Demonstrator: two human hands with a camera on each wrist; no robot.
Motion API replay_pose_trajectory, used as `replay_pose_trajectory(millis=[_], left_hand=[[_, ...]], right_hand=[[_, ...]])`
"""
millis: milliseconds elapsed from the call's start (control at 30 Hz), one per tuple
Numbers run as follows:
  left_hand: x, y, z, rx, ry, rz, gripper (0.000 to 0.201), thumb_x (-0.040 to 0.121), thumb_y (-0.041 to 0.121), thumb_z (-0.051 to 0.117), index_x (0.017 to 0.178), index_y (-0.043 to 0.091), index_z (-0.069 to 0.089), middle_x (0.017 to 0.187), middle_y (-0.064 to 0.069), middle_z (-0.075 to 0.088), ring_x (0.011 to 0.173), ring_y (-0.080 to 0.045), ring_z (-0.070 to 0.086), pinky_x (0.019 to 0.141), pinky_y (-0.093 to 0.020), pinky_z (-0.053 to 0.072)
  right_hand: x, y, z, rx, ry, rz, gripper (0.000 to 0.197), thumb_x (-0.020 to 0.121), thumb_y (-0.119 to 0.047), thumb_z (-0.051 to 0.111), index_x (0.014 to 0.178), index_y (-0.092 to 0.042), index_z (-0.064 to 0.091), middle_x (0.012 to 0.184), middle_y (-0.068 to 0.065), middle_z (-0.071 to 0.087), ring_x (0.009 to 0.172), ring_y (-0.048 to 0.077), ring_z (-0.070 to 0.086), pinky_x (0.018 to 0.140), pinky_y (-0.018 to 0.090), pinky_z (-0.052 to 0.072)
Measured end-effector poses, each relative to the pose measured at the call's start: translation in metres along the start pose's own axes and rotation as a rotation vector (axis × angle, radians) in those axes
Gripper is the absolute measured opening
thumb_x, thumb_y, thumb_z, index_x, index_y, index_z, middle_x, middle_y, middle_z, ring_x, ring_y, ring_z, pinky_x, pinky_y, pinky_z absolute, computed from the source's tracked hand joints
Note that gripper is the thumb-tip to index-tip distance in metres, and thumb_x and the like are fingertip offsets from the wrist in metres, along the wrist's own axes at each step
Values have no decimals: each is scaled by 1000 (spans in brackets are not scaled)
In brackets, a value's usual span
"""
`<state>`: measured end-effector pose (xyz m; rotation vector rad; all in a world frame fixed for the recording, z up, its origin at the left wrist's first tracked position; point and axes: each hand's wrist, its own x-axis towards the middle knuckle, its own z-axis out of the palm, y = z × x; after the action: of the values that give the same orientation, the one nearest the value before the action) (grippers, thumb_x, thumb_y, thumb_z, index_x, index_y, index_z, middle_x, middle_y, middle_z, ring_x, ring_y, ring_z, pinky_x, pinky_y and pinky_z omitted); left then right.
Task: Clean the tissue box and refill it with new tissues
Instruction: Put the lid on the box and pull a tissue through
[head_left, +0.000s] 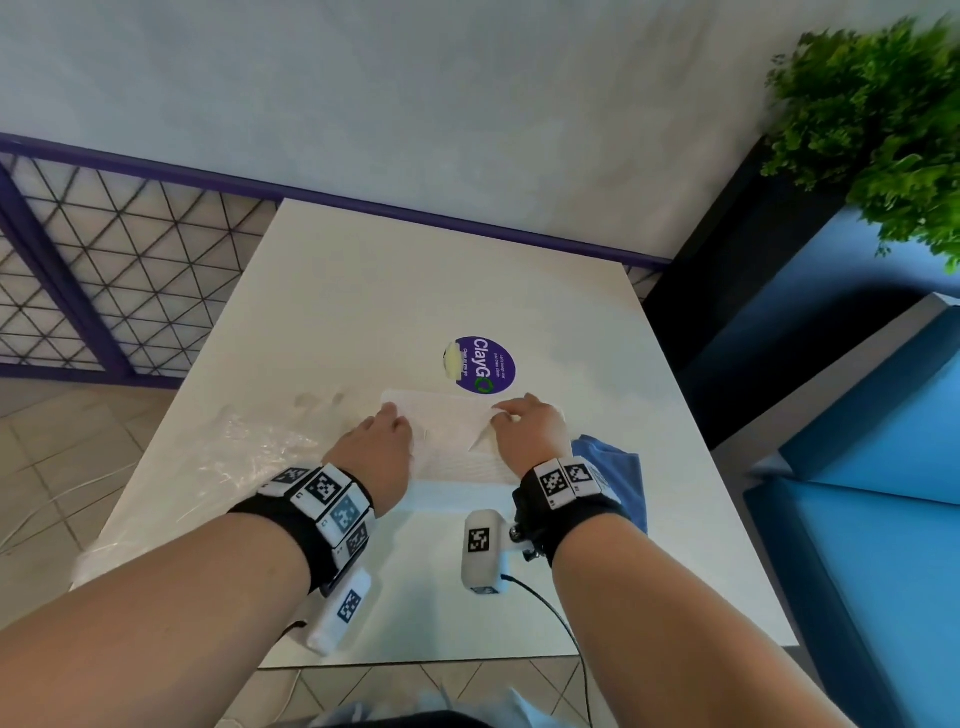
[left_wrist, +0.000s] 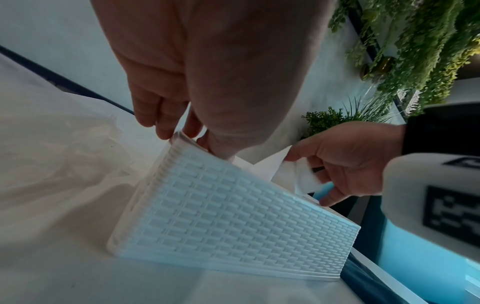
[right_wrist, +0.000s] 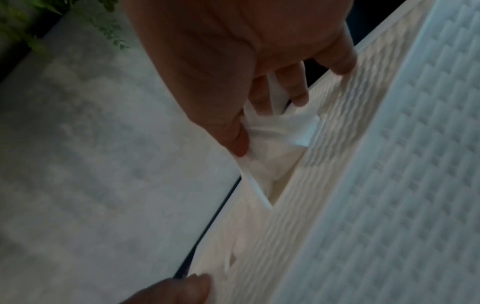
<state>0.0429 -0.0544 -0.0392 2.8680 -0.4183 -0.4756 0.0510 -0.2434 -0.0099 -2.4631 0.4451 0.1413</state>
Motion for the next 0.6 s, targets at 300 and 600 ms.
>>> replay_pose_trajectory(millis=[300, 600], left_hand=[[-11, -9, 2, -5, 86, 7, 55, 100, 36, 31, 149, 12, 24, 160, -9, 12, 142, -28, 26, 111, -40, 29], [-42, -7, 17, 108, 269, 197, 33, 77, 40, 38, 85, 31, 68, 81, 11, 63, 69, -17, 59, 65, -32, 46]], right_hand=[[-1, 18, -37, 93, 26, 68, 40, 91, -15, 46, 130, -16, 55, 125, 6, 63, 108, 23, 59, 87, 21, 39], [-35, 57, -21, -394, -211, -103, 49, 91, -41, 55, 136, -23, 51, 148, -5, 44, 131, 13, 47, 108, 26, 35]])
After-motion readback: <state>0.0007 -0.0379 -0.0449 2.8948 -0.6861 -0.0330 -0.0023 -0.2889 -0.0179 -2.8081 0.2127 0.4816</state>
